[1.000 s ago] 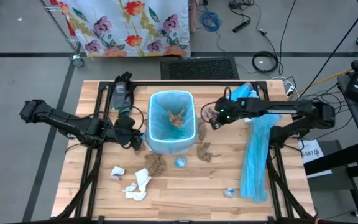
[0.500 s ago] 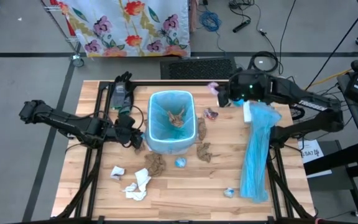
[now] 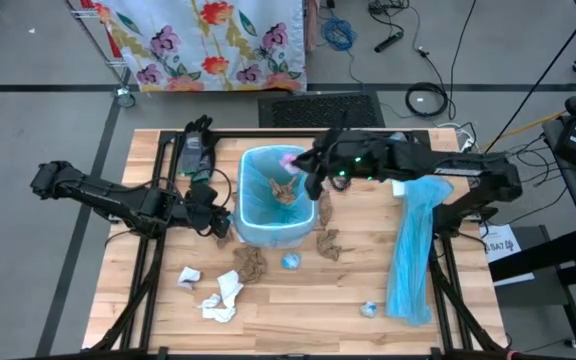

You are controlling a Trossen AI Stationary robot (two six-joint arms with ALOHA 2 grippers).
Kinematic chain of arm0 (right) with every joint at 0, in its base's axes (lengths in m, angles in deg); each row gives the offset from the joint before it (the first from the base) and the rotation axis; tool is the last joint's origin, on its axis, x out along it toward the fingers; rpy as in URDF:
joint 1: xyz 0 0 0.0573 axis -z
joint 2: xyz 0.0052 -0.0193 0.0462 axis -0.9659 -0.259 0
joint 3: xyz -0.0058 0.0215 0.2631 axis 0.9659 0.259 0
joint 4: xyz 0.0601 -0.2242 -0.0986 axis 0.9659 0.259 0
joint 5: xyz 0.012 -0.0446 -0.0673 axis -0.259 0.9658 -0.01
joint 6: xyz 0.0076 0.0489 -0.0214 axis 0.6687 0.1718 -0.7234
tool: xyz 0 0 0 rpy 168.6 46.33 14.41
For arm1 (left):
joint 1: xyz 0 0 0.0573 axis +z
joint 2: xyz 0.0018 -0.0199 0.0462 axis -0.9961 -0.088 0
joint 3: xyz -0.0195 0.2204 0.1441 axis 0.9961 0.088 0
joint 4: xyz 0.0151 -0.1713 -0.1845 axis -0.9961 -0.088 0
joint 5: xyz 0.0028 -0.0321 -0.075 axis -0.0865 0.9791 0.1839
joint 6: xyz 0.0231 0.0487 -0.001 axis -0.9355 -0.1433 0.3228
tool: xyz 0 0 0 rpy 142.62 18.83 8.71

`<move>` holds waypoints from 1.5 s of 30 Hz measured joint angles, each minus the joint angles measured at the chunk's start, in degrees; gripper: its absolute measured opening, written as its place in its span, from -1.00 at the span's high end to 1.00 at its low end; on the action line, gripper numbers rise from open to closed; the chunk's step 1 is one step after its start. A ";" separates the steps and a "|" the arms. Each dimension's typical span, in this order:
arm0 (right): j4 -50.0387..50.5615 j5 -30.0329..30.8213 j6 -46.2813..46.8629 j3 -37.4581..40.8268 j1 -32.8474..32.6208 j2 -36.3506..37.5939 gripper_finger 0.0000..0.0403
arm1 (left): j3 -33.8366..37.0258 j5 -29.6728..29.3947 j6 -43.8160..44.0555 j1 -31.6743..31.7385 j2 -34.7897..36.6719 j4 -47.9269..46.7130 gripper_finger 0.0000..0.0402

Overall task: Place trash/remove bag and relplace
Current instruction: Put the pink plastic into the trash bin, then put the white and red paper into the trash bin

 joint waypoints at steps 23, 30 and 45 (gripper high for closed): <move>13.24 -0.79 3.48 0.02 3.20 6.13 0.28 | 0.00 5.29 1.96 -0.07 0.00 0.00 0.55; 29.48 5.06 8.22 0.02 10.45 11.09 0.27 | 0.00 5.81 3.41 -0.06 0.00 0.00 0.55; 38.22 -7.40 -9.69 0.04 26.25 0.18 0.27 | 0.00 5.71 6.51 -0.07 0.00 1.34 0.55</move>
